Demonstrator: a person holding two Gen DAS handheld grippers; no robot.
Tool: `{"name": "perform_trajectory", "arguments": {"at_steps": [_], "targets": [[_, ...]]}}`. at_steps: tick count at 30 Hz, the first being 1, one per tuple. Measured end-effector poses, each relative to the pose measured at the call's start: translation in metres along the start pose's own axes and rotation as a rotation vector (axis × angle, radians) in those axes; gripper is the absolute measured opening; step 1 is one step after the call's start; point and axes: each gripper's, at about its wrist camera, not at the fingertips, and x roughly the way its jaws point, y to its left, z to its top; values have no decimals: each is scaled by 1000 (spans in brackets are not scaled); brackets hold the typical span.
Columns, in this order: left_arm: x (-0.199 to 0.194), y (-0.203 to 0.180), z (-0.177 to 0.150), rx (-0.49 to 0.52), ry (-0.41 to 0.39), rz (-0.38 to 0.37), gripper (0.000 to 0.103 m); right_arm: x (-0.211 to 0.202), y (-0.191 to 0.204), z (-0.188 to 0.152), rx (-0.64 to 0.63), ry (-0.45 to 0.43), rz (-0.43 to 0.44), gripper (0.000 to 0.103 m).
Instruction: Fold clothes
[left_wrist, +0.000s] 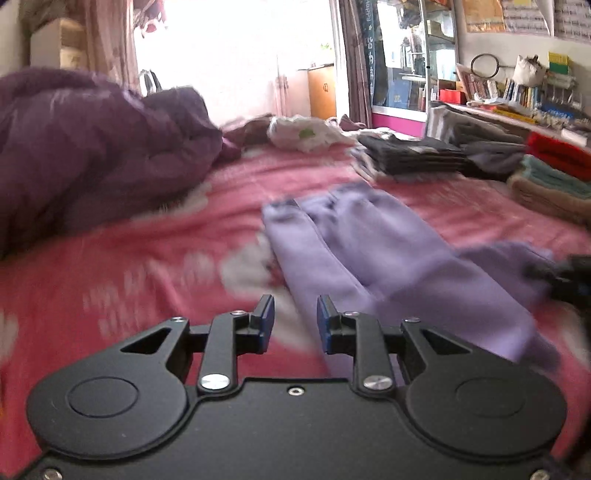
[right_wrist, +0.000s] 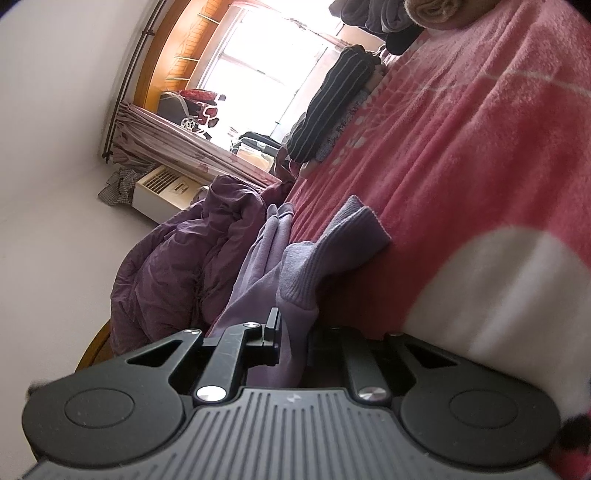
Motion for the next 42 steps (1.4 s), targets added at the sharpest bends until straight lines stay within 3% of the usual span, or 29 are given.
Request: {"name": "perform_trajectory", "arguments": {"at_steps": [4, 7, 9, 12, 16, 18, 20, 28, 42], "targets": [[-10, -29, -27, 4, 35, -91, 22, 0, 4, -1, -9, 5, -21, 15], [19, -51, -55, 72, 135, -151, 22, 2, 10, 1, -14, 20, -61, 14], [30, -56, -67, 103, 121, -165, 21, 5, 14, 3, -10, 37, -99, 9], [25, -45, -54, 57, 131, -225, 21, 9, 34, 8, -40, 67, -177, 10], [13, -50, -53, 132, 69, -251, 23, 8, 73, 21, -107, 47, -169, 9], [9, -52, -51, 144, 24, -252, 44, 8, 93, 31, -131, 27, -157, 9], [5, -54, -53, 157, 15, -279, 54, 11, 112, 43, -143, 11, -163, 9], [11, -75, -71, 315, 98, -302, 55, 42, 171, 69, -178, 43, -196, 9], [16, -42, -66, 101, 153, -453, 59, 152, 257, 62, -416, 158, -258, 9]]}}
